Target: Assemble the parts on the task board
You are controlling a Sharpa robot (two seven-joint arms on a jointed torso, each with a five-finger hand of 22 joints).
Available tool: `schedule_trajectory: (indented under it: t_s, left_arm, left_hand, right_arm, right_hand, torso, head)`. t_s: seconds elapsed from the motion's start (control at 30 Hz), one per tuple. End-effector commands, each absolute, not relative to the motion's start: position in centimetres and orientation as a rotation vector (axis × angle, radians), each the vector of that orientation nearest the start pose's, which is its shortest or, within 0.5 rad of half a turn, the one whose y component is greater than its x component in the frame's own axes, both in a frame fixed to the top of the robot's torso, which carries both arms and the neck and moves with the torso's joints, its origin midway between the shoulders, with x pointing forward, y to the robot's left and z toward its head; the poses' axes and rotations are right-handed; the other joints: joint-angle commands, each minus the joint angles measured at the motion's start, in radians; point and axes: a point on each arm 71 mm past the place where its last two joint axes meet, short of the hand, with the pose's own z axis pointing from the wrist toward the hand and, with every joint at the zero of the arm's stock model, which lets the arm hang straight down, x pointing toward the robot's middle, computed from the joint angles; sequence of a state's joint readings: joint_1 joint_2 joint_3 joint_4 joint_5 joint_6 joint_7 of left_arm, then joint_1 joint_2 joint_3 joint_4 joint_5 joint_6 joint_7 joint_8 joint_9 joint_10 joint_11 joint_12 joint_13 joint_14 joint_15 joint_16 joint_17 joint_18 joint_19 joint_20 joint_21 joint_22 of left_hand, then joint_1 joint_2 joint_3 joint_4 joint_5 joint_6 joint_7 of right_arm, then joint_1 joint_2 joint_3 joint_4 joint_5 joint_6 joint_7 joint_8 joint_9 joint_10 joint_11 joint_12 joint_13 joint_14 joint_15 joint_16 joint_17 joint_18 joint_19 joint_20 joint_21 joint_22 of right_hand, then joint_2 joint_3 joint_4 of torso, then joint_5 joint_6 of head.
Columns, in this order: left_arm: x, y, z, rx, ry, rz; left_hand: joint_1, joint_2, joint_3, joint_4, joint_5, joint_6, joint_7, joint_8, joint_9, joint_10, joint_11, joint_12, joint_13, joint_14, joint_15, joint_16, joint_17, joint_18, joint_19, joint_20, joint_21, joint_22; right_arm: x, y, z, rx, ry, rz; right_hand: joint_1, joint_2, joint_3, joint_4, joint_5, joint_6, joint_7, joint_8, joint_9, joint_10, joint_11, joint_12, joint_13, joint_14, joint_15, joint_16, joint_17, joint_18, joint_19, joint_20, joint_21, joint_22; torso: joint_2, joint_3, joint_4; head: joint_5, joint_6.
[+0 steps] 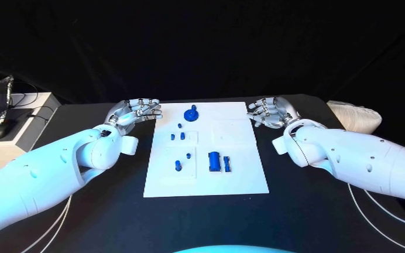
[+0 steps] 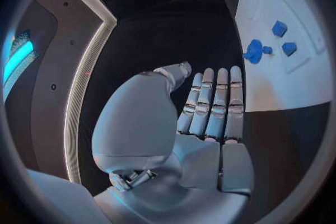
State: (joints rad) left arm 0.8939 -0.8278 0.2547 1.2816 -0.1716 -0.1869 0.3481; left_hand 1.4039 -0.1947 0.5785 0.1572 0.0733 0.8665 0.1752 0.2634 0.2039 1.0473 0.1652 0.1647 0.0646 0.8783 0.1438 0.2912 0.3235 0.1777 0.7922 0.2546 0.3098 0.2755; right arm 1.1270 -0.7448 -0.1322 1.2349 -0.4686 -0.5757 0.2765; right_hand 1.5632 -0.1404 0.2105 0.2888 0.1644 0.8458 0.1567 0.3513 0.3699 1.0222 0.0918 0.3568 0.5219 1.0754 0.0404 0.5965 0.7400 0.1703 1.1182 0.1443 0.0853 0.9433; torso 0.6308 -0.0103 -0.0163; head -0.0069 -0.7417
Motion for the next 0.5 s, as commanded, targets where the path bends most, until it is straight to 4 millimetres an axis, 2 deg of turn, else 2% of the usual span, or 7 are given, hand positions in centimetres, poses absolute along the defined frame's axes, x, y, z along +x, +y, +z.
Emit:
schedule_trajectory:
  t_s: [0.03, 0.2, 0.23, 0.3, 0.33, 0.37, 0.5]
  left_arm:
    - [50.5, 28.7, -24.8, -1.233, 1.247, -1.404]
    - [50.8, 28.4, -25.0, -1.235, 1.224, -1.4]
    - [50.7, 28.2, -25.3, -1.239, 1.297, -1.402]
    - [50.7, 28.1, -25.2, -1.239, 1.296, -1.401]
    - [50.6, 28.0, -25.2, -1.239, 1.295, -1.4]
    - [50.6, 27.9, -25.2, -1.238, 1.293, -1.398]
    - [50.4, 27.0, -24.8, -1.236, 1.282, -1.387]
  left_hand:
    - [0.001, -0.012, 0.004, -0.001, -0.002, -0.005, -0.007, -0.01, -0.006, -0.007, 0.016, -0.042, -0.001, -0.024, 0.014, -0.054, -0.019, 0.003, -0.006, 0.02, -0.059, -0.042]
    - [0.005, -0.008, -0.003, -0.007, -0.002, -0.002, -0.012, -0.027, -0.015, -0.018, 0.022, -0.092, -0.002, -0.041, 0.024, -0.113, -0.049, 0.003, 0.0, 0.03, -0.129, -0.096]
    - [-0.42, 0.195, -0.578, -0.157, -0.073, -0.867, -0.175, -0.263, -0.204, -0.324, -0.165, -0.165, -0.065, -0.878, -0.144, -0.291, -0.323, -0.178, -0.792, -0.255, -0.31, -0.275]
    - [-0.453, 0.195, -0.578, -0.157, -0.073, -0.867, -0.175, -0.263, -0.204, -1.047, -0.165, -0.165, -0.065, -0.878, -0.144, -0.291, -0.323, -0.178, -0.792, -0.255, -0.31, -0.275]
    - [-0.486, 0.195, -0.578, -0.157, -0.073, -0.867, -0.175, -0.263, -0.204, -1.047, -0.165, -0.165, -0.065, -0.878, -0.144, -0.291, -0.323, -0.178, -0.792, -0.255, -0.31, -0.275]
    - [-0.519, 0.195, -0.578, -0.157, -0.073, -0.867, -0.175, -0.263, -0.204, -1.047, -0.165, -0.165, -0.065, -0.878, -0.144, -0.291, -0.323, -0.178, -0.792, -0.255, -0.31, -0.275]
    - [-0.643, 0.195, -0.578, -0.157, -0.073, -0.867, -0.175, -0.263, -0.204, -1.047, -0.165, -0.165, -0.065, -0.878, -0.144, -0.291, -0.323, -0.178, -0.792, -0.255, -0.31, -0.275]
  right_arm:
    - [51.9, -25.8, -25.9, 0.898, 1.453, 1.083]
    - [52.6, -25.7, -26.1, 0.912, 1.442, 1.109]
    - [52.5, -26.0, -26.1, 0.879, 1.459, 0.997]
    - [52.5, -25.9, -26.1, 0.882, 1.456, 1.0]
    - [52.4, -25.9, -26.1, 0.886, 1.453, 1.003]
    - [52.3, -25.7, -26.0, 0.891, 1.449, 1.008]
    - [51.7, -24.9, -25.7, 0.927, 1.418, 1.042]
  right_hand:
    - [-0.036, -0.06, 0.123, -0.009, -0.013, 0.043, 0.027, -0.064, -0.042, 0.06, 0.025, -0.124, -0.207, 0.004, 0.017, -0.152, -0.137, 0.011, -0.036, 0.024, -0.021, -0.162]
    - [-0.077, -0.078, 0.217, -0.034, -0.015, 0.06, 0.032, -0.114, -0.061, 0.07, 0.042, -0.199, -0.36, 0.014, 0.042, -0.312, -0.253, 0.012, -0.063, 0.044, -0.024, -0.355]
    - [-0.515, 0.14, -0.21, -0.289, -0.164, -0.846, -0.157, -0.351, -0.37, -0.262, -0.092, -0.357, -0.522, -0.314, -0.04, -0.597, -0.74, -0.17, -0.379, -0.144, -0.085, -0.943]
    - [-0.559, 0.14, -0.21, -0.289, -0.164, -0.846, -0.157, -0.351, -0.37, -0.285, -0.092, -0.357, -0.522, -0.341, -0.04, -0.597, -0.74, -0.17, -0.409, -0.144, -0.085, -0.943]
    - [-0.594, 0.14, -0.21, -0.289, -0.164, -0.846, -0.157, -0.351, -0.37, -0.31, -0.092, -0.357, -0.522, -0.365, -0.04, -0.597, -0.74, -0.17, -1.118, -0.144, -0.085, -0.943]
    - [-0.631, 0.14, -0.21, -0.289, -0.164, -0.846, -0.157, -0.351, -0.37, -1.022, -0.092, -0.357, -0.522, -1.075, -0.04, -0.597, -0.74, -0.17, -1.118, -0.144, -0.085, -0.943]
    - [-0.762, 0.14, -0.21, -0.289, -0.164, -0.846, -0.157, -0.351, -0.37, -1.022, -0.092, -0.357, -0.522, -1.075, -0.04, -0.597, -0.74, -0.17, -1.118, -0.144, -0.085, -0.943]
  torso:
    - [-0.015, -0.0022, -0.0002]
    - [-0.019, 0.0014, -0.0007]
    - [-0.014, -0.0007, -0.0006]
    - [-0.015, -0.0005, -0.0003]
    - [-0.017, -0.0003, 0.0001]
    - [-0.019, 0.0001, 0.0006]
    - [-0.034, 0.0023, 0.004]
  head:
    - [0.001, 0.021]
    - [0.005, 0.031]
    - [0.004, 0.025]
    - [0.004, 0.027]
    - [0.004, 0.03]
    - [0.004, 0.033]
    - [0.005, 0.057]
